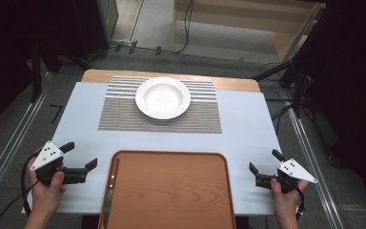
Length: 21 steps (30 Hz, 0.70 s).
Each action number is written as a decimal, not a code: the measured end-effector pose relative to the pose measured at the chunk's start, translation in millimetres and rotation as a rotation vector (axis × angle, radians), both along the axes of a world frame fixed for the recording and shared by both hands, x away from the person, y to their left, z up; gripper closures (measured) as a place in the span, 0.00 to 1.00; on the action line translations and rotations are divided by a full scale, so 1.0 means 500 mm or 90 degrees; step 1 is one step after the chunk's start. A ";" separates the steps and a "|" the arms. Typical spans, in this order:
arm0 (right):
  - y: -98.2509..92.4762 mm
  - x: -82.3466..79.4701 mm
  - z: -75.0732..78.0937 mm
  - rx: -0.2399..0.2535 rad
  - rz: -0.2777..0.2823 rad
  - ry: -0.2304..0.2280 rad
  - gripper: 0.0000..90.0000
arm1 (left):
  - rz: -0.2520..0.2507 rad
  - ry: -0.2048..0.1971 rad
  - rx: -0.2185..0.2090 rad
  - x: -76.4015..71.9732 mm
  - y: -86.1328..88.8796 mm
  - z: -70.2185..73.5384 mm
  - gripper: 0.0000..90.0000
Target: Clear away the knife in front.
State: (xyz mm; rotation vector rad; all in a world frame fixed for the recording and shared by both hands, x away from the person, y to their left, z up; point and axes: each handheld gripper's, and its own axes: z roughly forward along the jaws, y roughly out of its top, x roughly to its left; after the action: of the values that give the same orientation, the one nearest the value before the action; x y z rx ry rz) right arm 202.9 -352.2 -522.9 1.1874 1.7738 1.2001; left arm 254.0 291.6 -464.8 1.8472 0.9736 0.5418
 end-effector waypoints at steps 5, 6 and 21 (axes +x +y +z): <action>0.000 0.000 0.000 0.000 0.000 0.000 0.00 | 0.011 -0.003 0.002 0.003 0.017 -0.003 0.00; 0.000 0.000 0.000 0.000 0.000 0.000 0.00 | 0.016 -0.003 0.002 0.003 0.020 -0.003 0.00; 0.000 0.000 0.000 0.000 0.000 0.000 0.00 | 0.055 0.004 -0.002 0.012 0.074 -0.013 0.00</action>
State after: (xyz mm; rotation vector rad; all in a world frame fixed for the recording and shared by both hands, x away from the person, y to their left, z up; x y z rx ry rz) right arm 202.9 -352.2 -522.9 1.1865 1.7737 1.2002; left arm 259.9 328.4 -471.3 1.8111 1.0617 0.5869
